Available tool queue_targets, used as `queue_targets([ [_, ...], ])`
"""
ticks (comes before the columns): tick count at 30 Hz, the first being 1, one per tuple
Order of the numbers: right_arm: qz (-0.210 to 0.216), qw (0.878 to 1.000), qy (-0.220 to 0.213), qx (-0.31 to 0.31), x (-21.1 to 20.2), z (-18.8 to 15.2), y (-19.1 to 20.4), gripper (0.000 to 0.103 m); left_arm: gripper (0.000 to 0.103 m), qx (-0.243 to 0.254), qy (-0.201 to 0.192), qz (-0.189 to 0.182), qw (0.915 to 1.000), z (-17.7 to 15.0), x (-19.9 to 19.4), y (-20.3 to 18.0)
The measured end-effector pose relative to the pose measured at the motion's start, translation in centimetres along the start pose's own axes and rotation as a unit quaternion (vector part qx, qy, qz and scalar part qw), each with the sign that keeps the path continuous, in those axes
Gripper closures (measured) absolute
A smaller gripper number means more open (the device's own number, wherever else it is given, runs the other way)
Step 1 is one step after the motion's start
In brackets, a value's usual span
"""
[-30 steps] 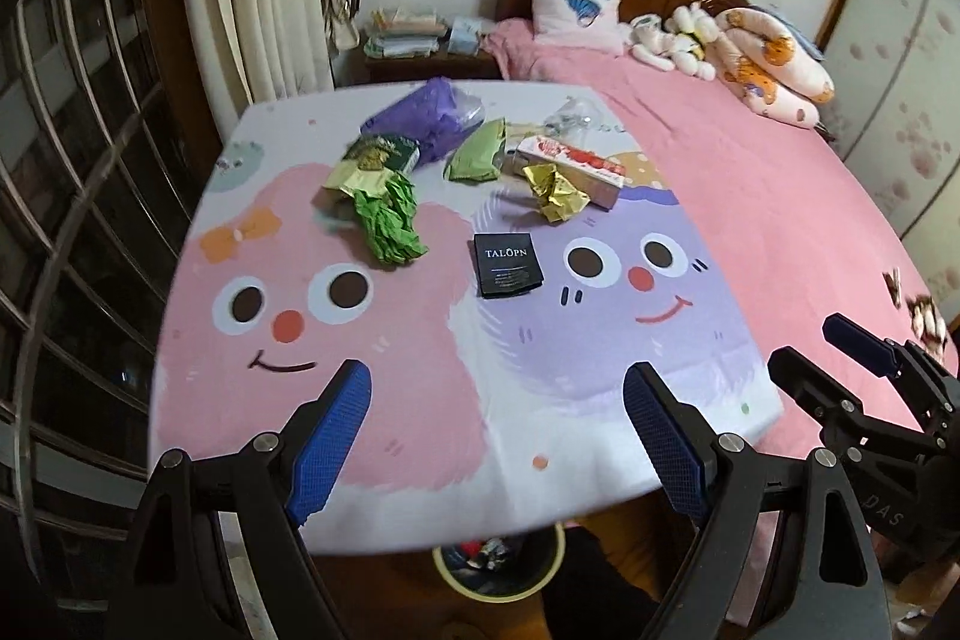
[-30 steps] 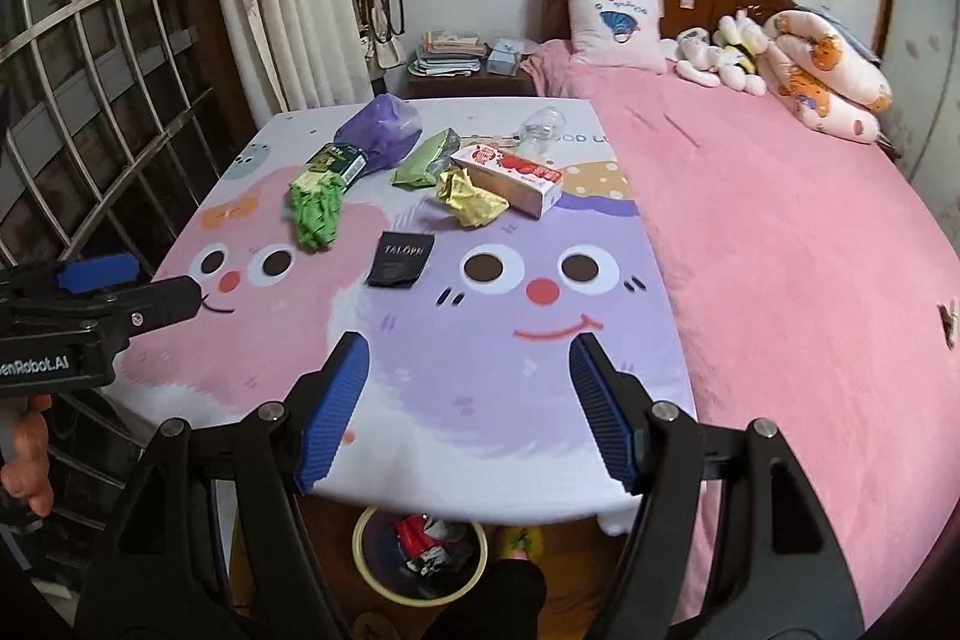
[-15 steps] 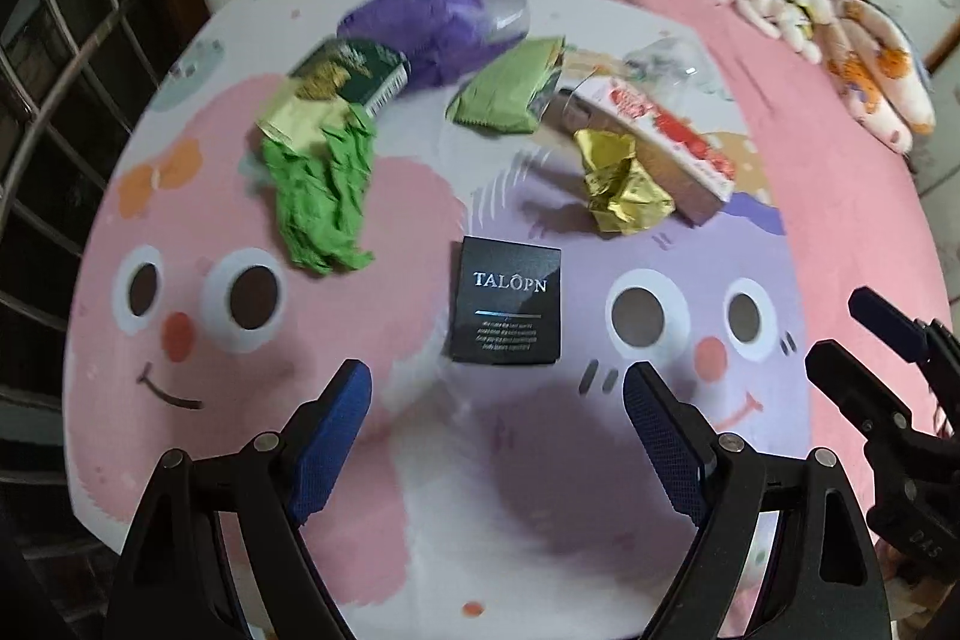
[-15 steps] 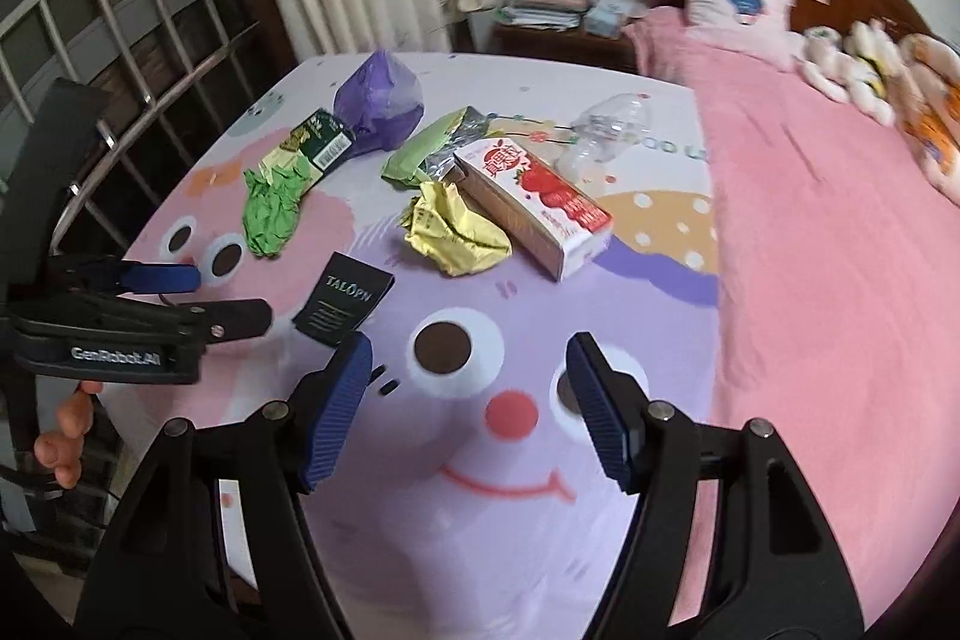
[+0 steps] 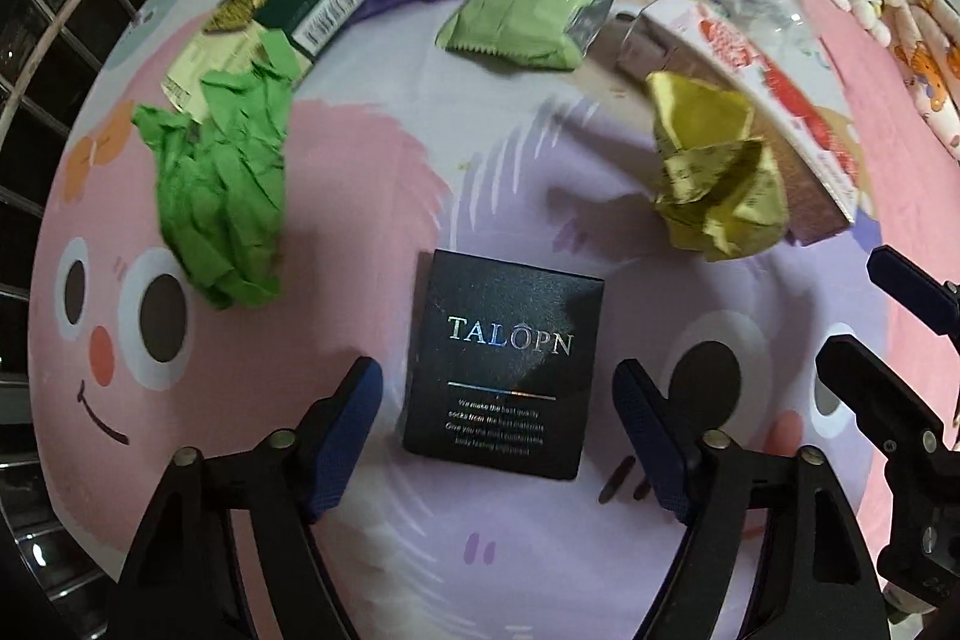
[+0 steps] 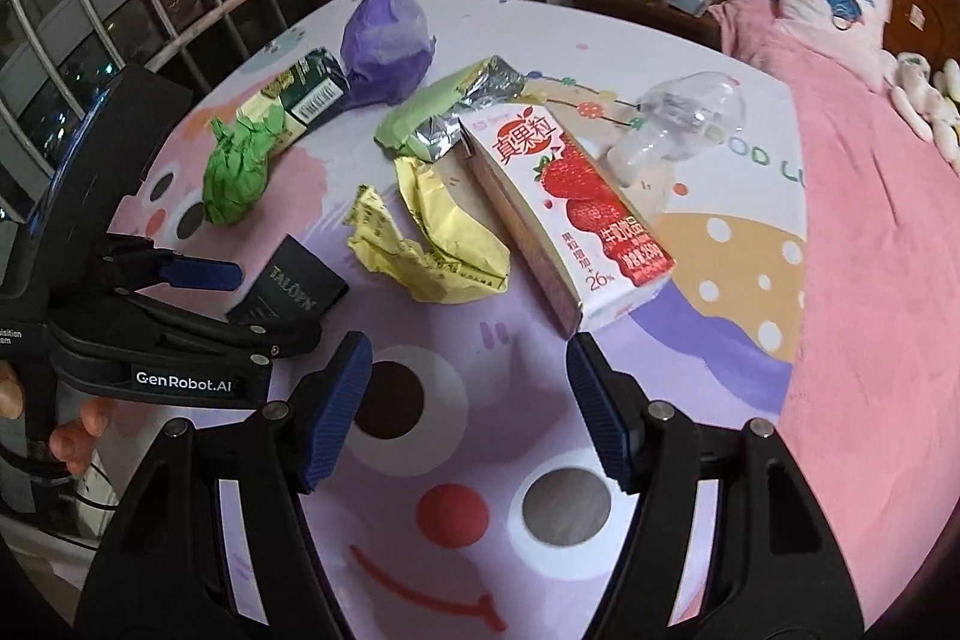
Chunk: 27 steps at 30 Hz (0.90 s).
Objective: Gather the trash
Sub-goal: 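Reach the left gripper to the black TALOPN card and grasp it, then grasp the yellow crumpled paper bag with the right gripper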
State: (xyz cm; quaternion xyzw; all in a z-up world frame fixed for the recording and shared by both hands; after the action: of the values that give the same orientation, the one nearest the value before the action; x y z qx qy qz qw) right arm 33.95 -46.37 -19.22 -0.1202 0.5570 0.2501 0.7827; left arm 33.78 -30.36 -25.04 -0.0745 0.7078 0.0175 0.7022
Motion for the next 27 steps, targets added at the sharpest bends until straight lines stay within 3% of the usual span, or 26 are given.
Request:
queue_targets([
  [5,0.012,1.0,0.009,-0.003,1.6,0.7,-0.8,0.038,0.026,0.003,-0.008,0.021,0.9997,0.8,0.4,-1.4],
  [8,0.016,1.0,0.008,-0.007,1.9,1.2,-0.9,0.038,0.041,-0.002,-0.016,0.028,0.9995,0.9,0.2,-1.8],
  [27,0.013,0.997,0.002,-0.08,4.6,4.5,2.0,0.038,0.042,-0.043,-0.036,-0.006,0.9984,1.6,-1.9,0.2],
])
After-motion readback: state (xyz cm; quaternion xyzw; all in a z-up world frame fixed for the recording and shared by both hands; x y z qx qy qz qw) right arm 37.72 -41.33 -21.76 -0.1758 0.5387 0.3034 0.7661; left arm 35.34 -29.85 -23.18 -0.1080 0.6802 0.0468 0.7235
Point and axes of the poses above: each gripper's, at about its wrist camera, not at the fingertips, and x roughly the way its jaws point, y to its left, z to its top, the point moved 4 cm from there along x, roughly the way its jaws point, and after that the axes turned 10 degrees about y, right-handed, at the moved point
